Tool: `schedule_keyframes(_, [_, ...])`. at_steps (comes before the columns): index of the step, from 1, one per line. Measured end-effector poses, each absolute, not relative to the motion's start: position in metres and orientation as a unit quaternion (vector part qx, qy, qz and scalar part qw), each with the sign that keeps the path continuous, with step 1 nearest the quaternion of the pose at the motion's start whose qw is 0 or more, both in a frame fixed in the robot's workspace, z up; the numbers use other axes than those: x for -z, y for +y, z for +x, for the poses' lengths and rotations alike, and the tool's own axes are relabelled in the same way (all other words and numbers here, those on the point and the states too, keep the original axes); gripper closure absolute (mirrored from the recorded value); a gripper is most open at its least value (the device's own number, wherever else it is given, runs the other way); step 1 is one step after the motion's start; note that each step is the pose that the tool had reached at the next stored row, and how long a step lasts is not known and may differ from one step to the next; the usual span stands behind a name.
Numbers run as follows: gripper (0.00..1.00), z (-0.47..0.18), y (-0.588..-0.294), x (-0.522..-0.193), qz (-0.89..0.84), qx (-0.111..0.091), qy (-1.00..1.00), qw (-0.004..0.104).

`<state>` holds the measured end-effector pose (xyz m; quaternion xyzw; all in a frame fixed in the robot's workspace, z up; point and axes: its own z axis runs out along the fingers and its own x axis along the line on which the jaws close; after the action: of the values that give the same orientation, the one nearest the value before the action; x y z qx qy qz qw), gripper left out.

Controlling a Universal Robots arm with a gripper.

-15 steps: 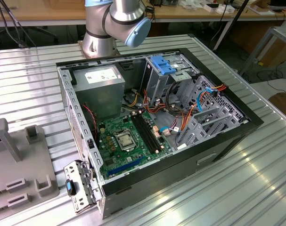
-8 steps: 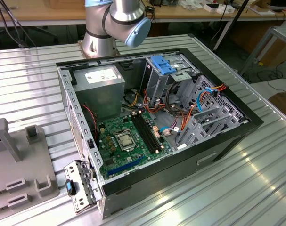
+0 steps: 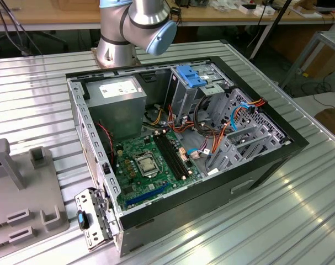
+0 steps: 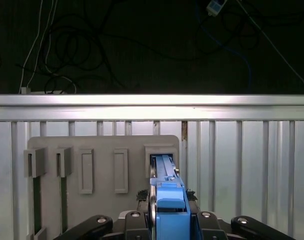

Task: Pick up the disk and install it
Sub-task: 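Pick up the disk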

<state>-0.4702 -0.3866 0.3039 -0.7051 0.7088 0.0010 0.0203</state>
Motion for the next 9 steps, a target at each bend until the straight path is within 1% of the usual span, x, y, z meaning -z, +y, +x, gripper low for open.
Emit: schedule_keyframes(9, [0.63, -0.4702, -0.3866, -0.3116, -0.705, -0.001, 0.709, 0.020])
